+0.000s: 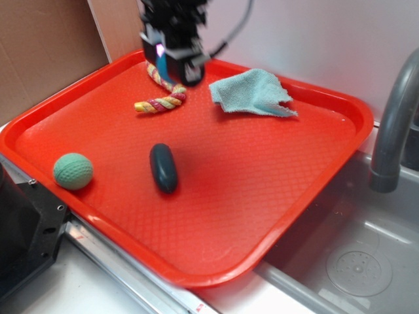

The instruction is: Grab the blue ball.

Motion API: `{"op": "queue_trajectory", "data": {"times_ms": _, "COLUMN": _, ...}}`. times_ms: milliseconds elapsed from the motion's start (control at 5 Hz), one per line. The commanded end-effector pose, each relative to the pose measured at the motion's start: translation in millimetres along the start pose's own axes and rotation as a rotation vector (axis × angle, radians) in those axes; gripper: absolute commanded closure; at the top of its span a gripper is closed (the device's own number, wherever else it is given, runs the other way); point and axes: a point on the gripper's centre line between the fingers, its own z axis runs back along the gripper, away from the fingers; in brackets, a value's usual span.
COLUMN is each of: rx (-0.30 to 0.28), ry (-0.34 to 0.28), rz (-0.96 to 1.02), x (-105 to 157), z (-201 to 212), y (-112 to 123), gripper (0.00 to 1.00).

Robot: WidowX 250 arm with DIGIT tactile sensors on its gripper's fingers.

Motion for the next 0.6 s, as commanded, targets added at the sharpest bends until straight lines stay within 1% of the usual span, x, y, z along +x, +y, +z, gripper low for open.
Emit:
{"op": "queue_trajectory", "data": {"times_ms": 0, "rx": -0.024, "ry": -0.180, "rz": 0.196, "x": -48, "z": 65, "y": 21, "gripper": 1.00}}
{"op": "queue_trajectory", "data": {"times_ms": 200, "rx": -0.035, "ry": -0.212, "rz": 0.218, "x": -59, "z": 69, "y": 24, "gripper": 1.00}}
{"op": "queue_trajectory", "data": {"times_ms": 400, "rx": -0.026, "ry": -0.210, "rz": 0.195, "x": -53, "z": 65, "y": 22, "gripper": 1.00}}
